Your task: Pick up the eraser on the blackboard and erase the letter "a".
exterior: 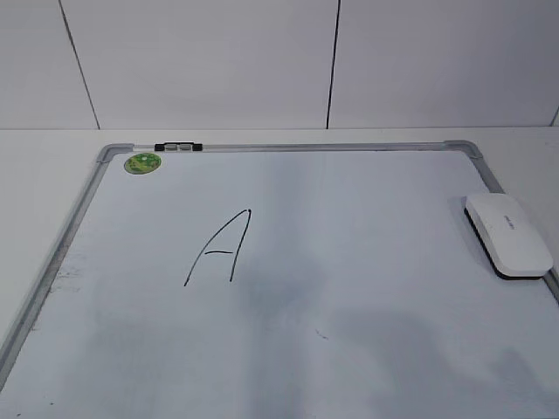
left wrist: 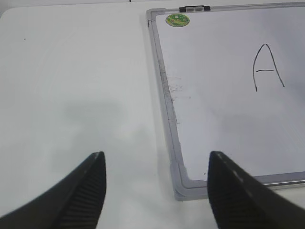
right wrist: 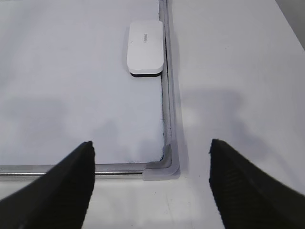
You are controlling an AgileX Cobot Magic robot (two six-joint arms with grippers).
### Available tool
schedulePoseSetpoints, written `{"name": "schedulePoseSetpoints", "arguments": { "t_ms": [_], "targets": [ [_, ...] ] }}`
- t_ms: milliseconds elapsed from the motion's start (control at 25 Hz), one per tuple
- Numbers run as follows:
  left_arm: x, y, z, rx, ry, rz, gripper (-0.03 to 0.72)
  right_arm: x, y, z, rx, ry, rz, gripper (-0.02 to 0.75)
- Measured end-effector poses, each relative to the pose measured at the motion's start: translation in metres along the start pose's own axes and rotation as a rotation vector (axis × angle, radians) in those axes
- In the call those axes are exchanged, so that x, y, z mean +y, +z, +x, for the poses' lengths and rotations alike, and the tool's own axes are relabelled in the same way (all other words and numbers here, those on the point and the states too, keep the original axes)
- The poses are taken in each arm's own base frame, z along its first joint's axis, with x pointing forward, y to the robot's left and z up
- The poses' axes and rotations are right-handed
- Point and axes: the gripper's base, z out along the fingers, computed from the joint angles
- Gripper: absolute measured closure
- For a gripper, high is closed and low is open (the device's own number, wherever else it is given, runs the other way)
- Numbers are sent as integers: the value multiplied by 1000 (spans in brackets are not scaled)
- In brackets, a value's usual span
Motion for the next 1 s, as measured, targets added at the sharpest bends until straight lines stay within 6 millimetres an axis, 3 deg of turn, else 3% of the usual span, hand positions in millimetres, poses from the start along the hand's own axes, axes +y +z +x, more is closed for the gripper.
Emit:
{"name": "schedulePoseSetpoints", "arguments": {
  "t_ms": [1000],
  "targets": [
    [0, 0, 0, -2, -14, -25, 191, 0, 0, 0, 0, 0, 0, 170]
  ]
}}
